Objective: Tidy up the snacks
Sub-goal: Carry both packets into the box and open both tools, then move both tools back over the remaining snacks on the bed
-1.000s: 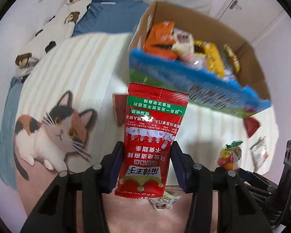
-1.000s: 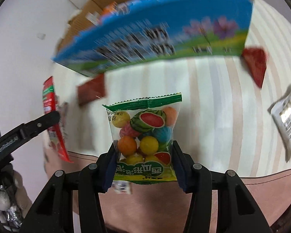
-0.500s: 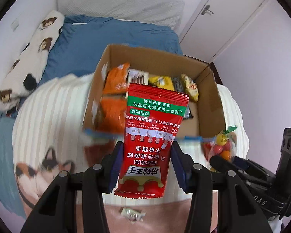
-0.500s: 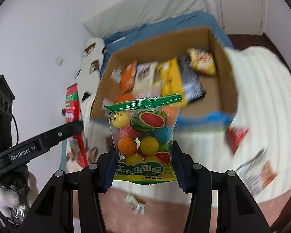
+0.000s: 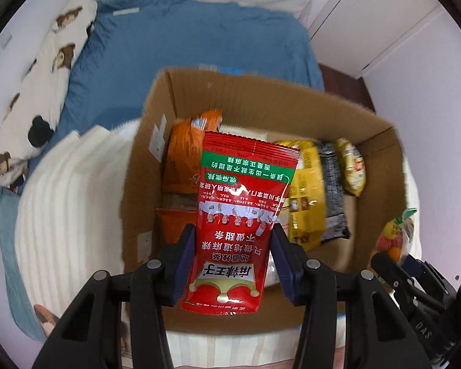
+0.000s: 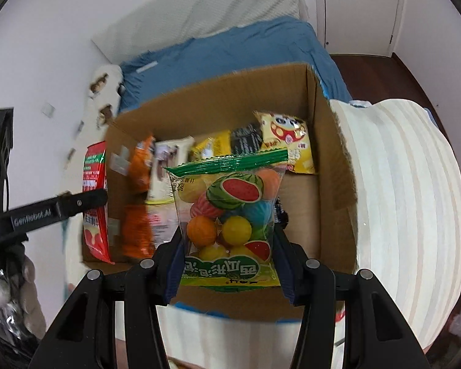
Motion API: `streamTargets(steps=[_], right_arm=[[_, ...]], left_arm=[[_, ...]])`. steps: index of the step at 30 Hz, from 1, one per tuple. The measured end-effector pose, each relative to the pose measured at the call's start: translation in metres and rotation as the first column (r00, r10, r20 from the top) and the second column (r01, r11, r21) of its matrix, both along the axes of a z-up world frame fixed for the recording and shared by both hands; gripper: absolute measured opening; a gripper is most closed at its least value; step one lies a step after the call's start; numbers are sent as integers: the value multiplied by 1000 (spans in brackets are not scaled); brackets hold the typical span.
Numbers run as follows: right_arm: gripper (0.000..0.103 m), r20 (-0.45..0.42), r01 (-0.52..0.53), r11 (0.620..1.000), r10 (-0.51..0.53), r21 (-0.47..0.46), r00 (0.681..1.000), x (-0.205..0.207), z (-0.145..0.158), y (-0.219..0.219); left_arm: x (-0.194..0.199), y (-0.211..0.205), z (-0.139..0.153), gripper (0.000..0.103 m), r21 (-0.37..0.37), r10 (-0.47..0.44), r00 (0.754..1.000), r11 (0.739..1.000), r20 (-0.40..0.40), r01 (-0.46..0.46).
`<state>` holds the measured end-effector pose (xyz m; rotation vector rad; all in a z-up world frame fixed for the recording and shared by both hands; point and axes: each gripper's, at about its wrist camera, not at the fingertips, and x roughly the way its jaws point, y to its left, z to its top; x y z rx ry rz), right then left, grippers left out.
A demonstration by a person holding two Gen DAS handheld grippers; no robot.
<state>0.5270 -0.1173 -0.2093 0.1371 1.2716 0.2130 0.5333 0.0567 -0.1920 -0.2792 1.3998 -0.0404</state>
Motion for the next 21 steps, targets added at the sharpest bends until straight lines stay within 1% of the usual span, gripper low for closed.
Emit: streamTargets(steps=[2,3,5,6,7,8,9,10,11,12,13,16,18,21], right_arm=[[54,-26,9,1000,-9,-16,1000,3,-12,-1],[54,-47,15,999,-17,-32,999,5,-21,-2],[55,-114,-4,998,-4,-68,994,9,-41,0],[57,-156,-14,997,2,-79,988,9,-50,2],[60,-184,-28,995,11,-91,983,8,-58,3],[62,-180,-33,995,16,-95,984,7,-59,4],[67,-170,-39,995,22,-96,985,5,-59,6],[82,-169,-43,995,27,-92,985,5,-59,7],[87,-171,-44,995,29,-87,985,5,-59,9],[95,-161,-49,996,35,-81,986,4,-56,13],[98,-155,-53,994,38,-96,987,4,-54,16],[98,-142,-66,993,52,-97,988,5,-49,22],[98,-137,-62,993,48,-98,989,10,-46,22],[98,-122,-49,994,37,-102,992,11,-40,18]], left_arm=[[4,-3,-22,48,-1,-4,999,1000,-47,4],[3,-4,-29,48,-1,-1,998,1000,-62,1],[2,-2,-50,48,-42,26,992,999,-124,-31],[1,-2,-59,49,-65,32,989,997,-146,-42],[1,-3,-65,58,-75,29,987,996,-160,-41],[3,-3,-68,75,-66,26,986,997,-164,-37],[3,-4,-69,84,-53,22,987,998,-159,-31],[2,-5,-68,87,-58,17,989,998,-149,-26],[1,-5,-67,87,-67,17,989,997,-144,-27],[0,-5,-66,87,-69,19,990,997,-139,-29],[-1,-6,-63,88,-72,19,991,997,-132,-28],[-5,-8,-51,90,-58,14,995,998,-98,-20],[-12,-10,-42,90,-64,6,997,998,-76,-11],[-24,-12,-23,90,-30,2,1000,1000,-22,-3]])
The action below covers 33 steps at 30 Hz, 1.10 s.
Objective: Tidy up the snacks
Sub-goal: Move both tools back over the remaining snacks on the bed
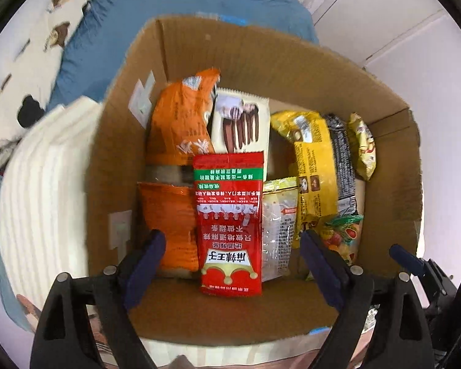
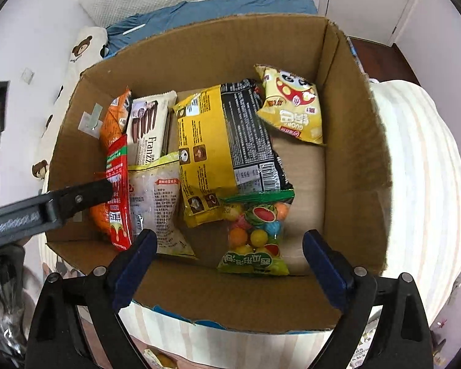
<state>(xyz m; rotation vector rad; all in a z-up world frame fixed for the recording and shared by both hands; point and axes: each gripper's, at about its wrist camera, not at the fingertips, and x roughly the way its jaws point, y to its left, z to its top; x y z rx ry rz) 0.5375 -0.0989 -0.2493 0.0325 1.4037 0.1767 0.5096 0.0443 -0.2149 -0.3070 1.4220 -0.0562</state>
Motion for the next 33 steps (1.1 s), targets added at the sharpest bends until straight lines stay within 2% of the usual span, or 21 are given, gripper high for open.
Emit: streamTargets(steps=[6,9,17,26,33], right_arm=[[98,21,10,1000,-10,11,1000,-14,18,-6],[98,60,-1,1000,1,3,998,-27,34,-6],[98,211,-4,1000,9,-20,977,-66,82,-6],[98,320,-17,1000,21,-16,947,-124,124,-5],[98,348,-32,999,19,32,937,-170,143,-7]], left_arm=[[-20,2,32,90,48,8,994,999,106,-13],[-36,4,50,90,74,12,985,997,174,-26],[-93,6,96,90,152,31,937,984,347,-89],[-148,1,116,90,197,35,906,972,421,-129],[-187,-6,131,90,176,61,889,972,453,-156]])
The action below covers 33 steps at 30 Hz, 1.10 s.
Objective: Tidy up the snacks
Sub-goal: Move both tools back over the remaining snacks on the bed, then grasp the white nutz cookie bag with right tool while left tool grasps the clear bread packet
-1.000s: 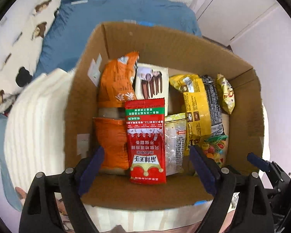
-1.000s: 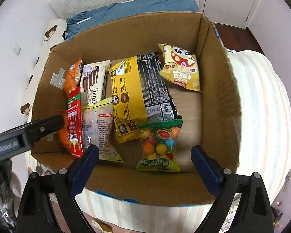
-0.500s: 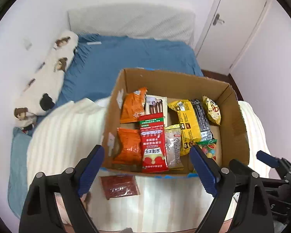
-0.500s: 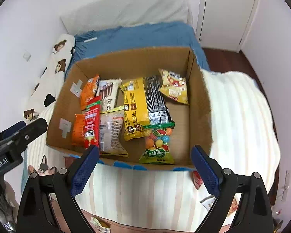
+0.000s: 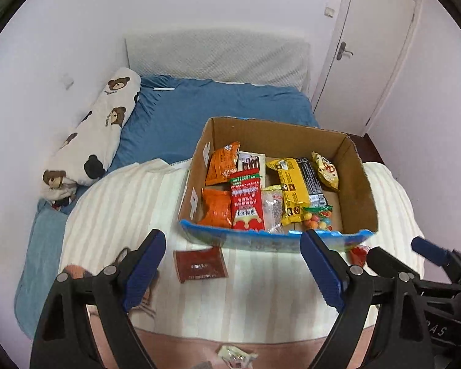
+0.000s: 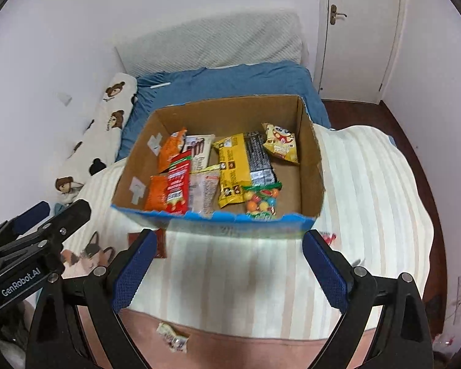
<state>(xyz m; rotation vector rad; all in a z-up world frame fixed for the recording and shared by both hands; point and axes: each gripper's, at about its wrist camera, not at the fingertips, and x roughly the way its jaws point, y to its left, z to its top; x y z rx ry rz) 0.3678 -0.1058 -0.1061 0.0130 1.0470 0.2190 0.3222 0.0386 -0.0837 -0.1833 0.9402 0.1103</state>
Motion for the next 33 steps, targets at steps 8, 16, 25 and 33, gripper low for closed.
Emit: streamTargets(steps=[8,16,25,33], right_arm=[[98,-86,51,997,-46,62,995,-32,-22,-53],[98,-277,-1,992,-34,-123,960,-17,-95,-124],[98,-406,-228,911,75,-343,911,9,-168,-133],[82,-512,-241,923,57,-300,857,27,-220,-161]], left_arm=[[-40,-8,-37,90,-118,76,990,989,-120,-90],[-63,-31,-133,90,-176,140,927,961,-348,-212],[-75,-86,-206,90,-209,116,853,944,-509,-254],[-88,-92,-210,90,-206,156,839,931,-521,-301]])
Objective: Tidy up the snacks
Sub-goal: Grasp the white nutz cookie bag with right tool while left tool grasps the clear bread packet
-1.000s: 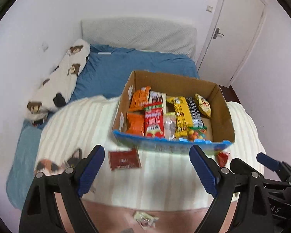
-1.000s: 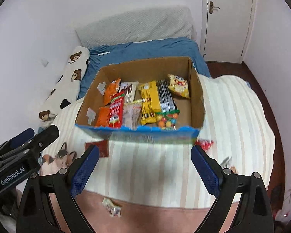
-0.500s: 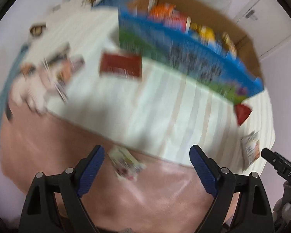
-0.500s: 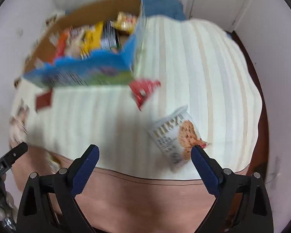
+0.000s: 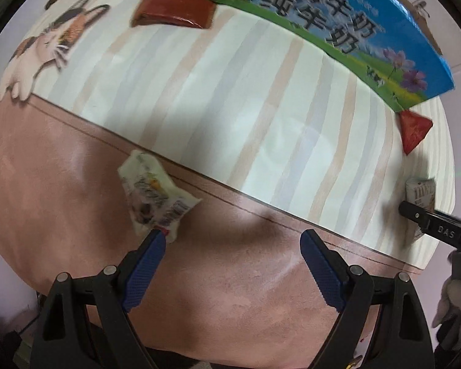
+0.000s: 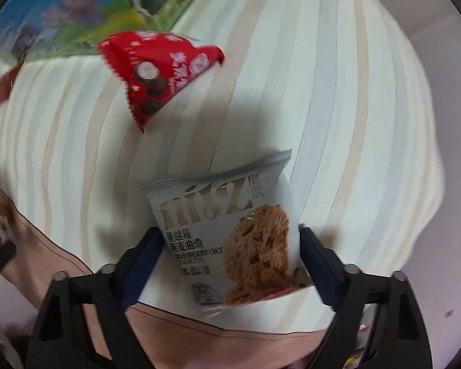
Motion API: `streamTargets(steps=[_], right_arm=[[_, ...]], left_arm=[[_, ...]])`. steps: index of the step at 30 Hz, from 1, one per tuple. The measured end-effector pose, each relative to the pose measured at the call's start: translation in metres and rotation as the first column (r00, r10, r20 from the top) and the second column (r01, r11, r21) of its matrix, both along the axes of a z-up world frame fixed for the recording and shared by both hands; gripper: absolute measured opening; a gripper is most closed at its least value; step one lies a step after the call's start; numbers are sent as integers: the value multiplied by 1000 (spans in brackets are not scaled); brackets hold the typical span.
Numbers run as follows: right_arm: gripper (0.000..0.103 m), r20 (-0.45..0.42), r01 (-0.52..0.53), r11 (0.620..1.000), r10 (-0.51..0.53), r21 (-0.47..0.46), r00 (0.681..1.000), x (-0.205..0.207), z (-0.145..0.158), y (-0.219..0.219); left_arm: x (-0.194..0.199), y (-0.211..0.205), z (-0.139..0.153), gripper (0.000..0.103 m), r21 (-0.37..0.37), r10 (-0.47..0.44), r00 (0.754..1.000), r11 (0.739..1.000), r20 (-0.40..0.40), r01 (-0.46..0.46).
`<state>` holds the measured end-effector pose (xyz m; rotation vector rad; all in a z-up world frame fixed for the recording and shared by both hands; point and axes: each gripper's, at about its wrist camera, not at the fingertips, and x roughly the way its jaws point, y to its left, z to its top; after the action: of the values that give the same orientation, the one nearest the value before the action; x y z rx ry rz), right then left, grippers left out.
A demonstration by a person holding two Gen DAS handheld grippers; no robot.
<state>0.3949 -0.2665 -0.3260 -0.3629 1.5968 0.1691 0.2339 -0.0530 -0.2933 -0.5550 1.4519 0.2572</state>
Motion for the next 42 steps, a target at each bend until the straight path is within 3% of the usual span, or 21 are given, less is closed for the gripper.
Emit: streamTargets(steps=[6,10,13,16,19,21,22,23,24,32,35,42], right_arm=[[80,4,105,973,-108,204,994,-29,5,15],[80,-11,147,940,-151,308,988,-56,-6,38],[80,-32,182,918,-183,354,983,-67,-13,46],[80,-43,198,904,-196,378,980,-75,-20,44],[80,-36,194,906,-195,376,980,-85,-19,52],[80,-36,196,906,-197,376,980,-89,-15,58],[80,-36,197,906,-198,375,980,-91,-14,57],[80,-32,194,909,-196,370,980,-86,-13,59],[80,-27,191,913,-195,360,980,-84,-14,65],[77,62,124,960,-144,252,988,-89,-20,97],[74,104,119,958,-150,262,983,-96,-14,96],[72,112,212,920,-261,329,959,-106,6,84]], left_arm=[[-28,43,16,90,-35,147,989,989,17,-147],[-48,77,3,90,-66,238,970,968,-46,-241],[-56,95,-11,90,-139,289,954,944,-80,-298],[-49,92,-17,90,-170,247,964,950,-95,-260],[-32,92,-33,90,-216,247,963,940,-108,-265],[-25,91,-39,89,-193,236,967,948,-100,-252],[-21,88,-40,82,-156,224,971,959,-85,-235],[-15,88,-41,63,-131,195,978,970,-68,-203],[-10,82,-43,53,-101,160,984,981,-77,-168],[-5,59,-37,52,8,21,999,1000,-43,-21],[-5,55,-27,51,24,-18,1000,1000,-13,18],[5,40,7,51,70,-115,992,991,59,111]])
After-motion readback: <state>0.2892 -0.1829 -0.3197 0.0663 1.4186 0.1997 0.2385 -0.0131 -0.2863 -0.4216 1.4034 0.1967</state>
